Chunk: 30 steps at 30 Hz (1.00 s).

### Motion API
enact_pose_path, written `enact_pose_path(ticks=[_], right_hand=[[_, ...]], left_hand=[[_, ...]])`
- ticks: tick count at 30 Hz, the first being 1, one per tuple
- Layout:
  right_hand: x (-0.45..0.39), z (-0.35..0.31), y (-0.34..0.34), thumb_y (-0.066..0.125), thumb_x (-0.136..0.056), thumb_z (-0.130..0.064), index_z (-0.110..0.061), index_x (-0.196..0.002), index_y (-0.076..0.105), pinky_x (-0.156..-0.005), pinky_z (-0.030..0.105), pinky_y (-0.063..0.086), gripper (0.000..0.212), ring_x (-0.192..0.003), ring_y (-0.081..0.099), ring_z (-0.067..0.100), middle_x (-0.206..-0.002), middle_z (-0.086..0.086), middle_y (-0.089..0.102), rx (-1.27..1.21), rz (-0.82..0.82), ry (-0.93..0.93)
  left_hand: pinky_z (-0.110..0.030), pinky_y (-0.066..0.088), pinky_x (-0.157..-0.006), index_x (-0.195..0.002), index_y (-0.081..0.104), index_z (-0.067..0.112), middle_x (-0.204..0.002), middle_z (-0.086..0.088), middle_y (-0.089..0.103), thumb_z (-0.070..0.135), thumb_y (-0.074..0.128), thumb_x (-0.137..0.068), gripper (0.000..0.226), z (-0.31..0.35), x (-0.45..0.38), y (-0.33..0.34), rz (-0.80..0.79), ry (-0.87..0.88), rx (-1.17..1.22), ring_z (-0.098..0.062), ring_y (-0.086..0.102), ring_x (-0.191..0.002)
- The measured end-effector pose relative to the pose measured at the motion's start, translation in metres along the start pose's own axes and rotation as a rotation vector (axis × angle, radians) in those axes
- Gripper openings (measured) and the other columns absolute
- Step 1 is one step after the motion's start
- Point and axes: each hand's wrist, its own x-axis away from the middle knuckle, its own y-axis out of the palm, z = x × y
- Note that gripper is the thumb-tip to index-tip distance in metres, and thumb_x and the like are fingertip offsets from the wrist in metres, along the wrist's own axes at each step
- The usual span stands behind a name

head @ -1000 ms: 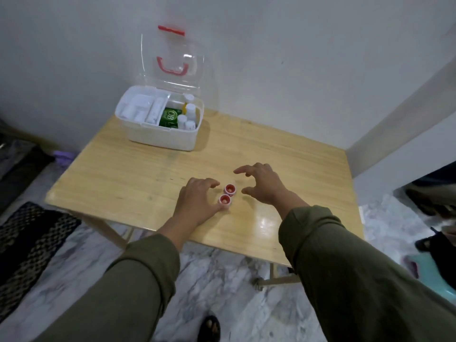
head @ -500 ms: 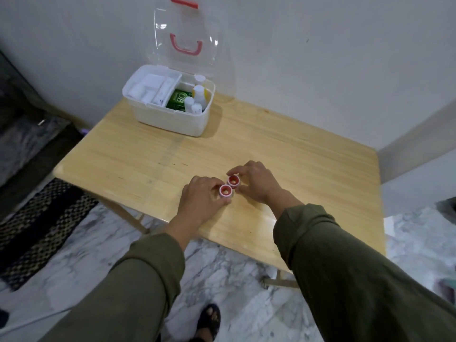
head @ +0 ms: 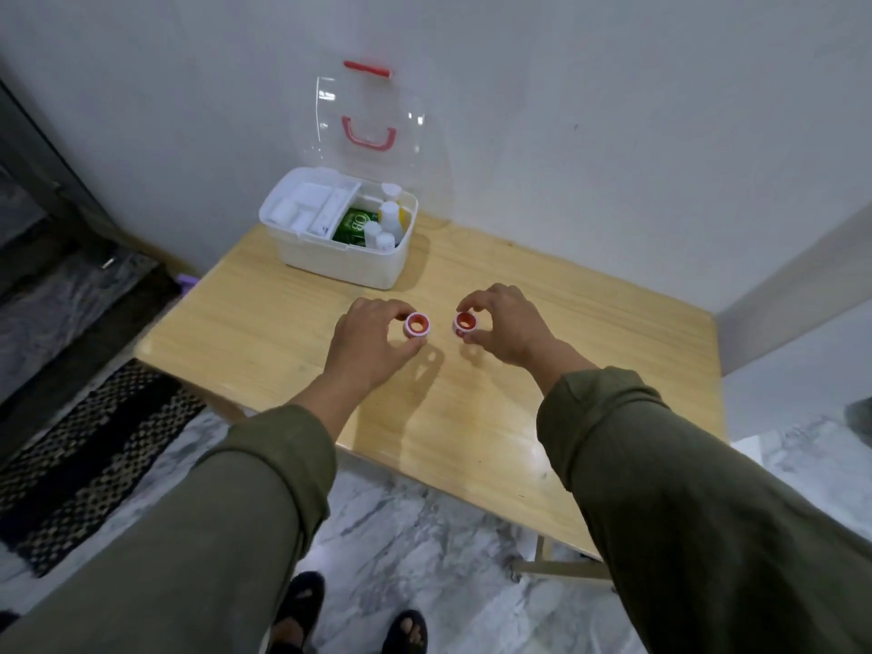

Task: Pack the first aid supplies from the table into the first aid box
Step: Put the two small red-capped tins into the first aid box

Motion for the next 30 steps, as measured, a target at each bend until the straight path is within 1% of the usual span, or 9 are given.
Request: enact_pose_path(ticks=[7,10,13,15,19,23,27,30], right_hand=[[-0.026,-0.039,-0.040,0.071,-0.080,-0.029,-0.025,-0.118,0.059,-0.095,0.040,0.042,0.040,-0.116,0.045,0.025,-0.118,0.007,0.055,0.022,0.088,-0.031],[-0.042,-0.057,-0.049,0.071,-0.080,-0.031,-0.025,-0.116,0.059,-0.092,0.037,0.040,0.039,-0.114,0.045,0.025,-0.117,0.007,0.055,0.032,0.114,-0.045],[-0.066,-0.076,-0.055,0.070,-0.080,-0.034,-0.026,-0.114,0.060,-0.093,0.038,0.039,0.037,-0.114,0.046,0.025,-0.117,0.006,0.055,0.036,0.140,-0.043],[-0.084,-0.090,-0.056,0.070,-0.080,-0.034,-0.026,-0.114,0.060,-0.092,0.038,0.039,0.037,-0.113,0.046,0.025,-0.116,0.006,0.055,0.032,0.156,-0.035],[-0.125,-0.123,-0.050,0.071,-0.079,-0.033,-0.025,-0.112,0.061,-0.090,0.037,0.040,0.035,-0.111,0.047,0.024,-0.114,0.006,0.056,-0.013,0.172,0.010],[-0.165,-0.154,-0.037,0.071,-0.080,-0.034,-0.024,-0.112,0.062,-0.092,0.037,0.042,0.035,-0.110,0.047,0.024,-0.117,0.006,0.056,-0.056,0.185,0.057],[-0.200,-0.175,-0.019,0.073,-0.077,-0.035,-0.023,-0.109,0.063,-0.090,0.036,0.042,0.036,-0.108,0.047,0.023,-0.114,0.006,0.058,-0.120,0.215,0.110],[-0.216,-0.182,-0.006,0.073,-0.077,-0.036,-0.023,-0.109,0.064,-0.089,0.034,0.040,0.036,-0.107,0.047,0.023,-0.116,0.006,0.059,-0.127,0.208,0.163]], left_hand=[[-0.040,0.044,-0.089,-0.107,0.066,0.021,-0.107,-0.002,0.067,0.038,0.071,-0.077,0.034,-0.003,-0.041,-0.070,0.124,0.057,-0.026,-0.025,0.052,-0.105],[-0.040,0.045,-0.086,-0.106,0.066,0.020,-0.103,-0.003,0.068,0.039,0.069,-0.078,0.034,-0.016,-0.063,-0.097,0.163,0.064,-0.048,-0.027,0.053,-0.103],[-0.039,0.044,-0.086,-0.103,0.067,0.020,-0.103,-0.002,0.069,0.038,0.068,-0.078,0.031,-0.034,-0.088,-0.122,0.207,0.094,-0.077,-0.029,0.054,-0.102],[-0.039,0.044,-0.086,-0.105,0.066,0.019,-0.105,-0.001,0.069,0.036,0.068,-0.080,0.031,-0.049,-0.106,-0.137,0.214,0.104,-0.097,-0.029,0.054,-0.103],[-0.038,0.045,-0.087,-0.109,0.066,0.021,-0.105,0.000,0.070,0.037,0.067,-0.081,0.033,-0.083,-0.148,-0.159,0.151,0.121,-0.114,-0.025,0.053,-0.104],[-0.037,0.046,-0.086,-0.107,0.066,0.022,-0.103,0.000,0.069,0.039,0.067,-0.080,0.032,-0.112,-0.189,-0.170,0.064,0.150,-0.139,-0.023,0.054,-0.102],[-0.036,0.046,-0.084,-0.107,0.066,0.024,-0.103,0.001,0.069,0.041,0.068,-0.079,0.032,-0.136,-0.225,-0.167,-0.035,0.160,-0.134,-0.021,0.055,-0.100],[-0.037,0.047,-0.085,-0.109,0.065,0.024,-0.105,0.000,0.068,0.042,0.068,-0.079,0.034,-0.149,-0.241,-0.161,-0.113,0.187,-0.137,-0.021,0.055,-0.100]])
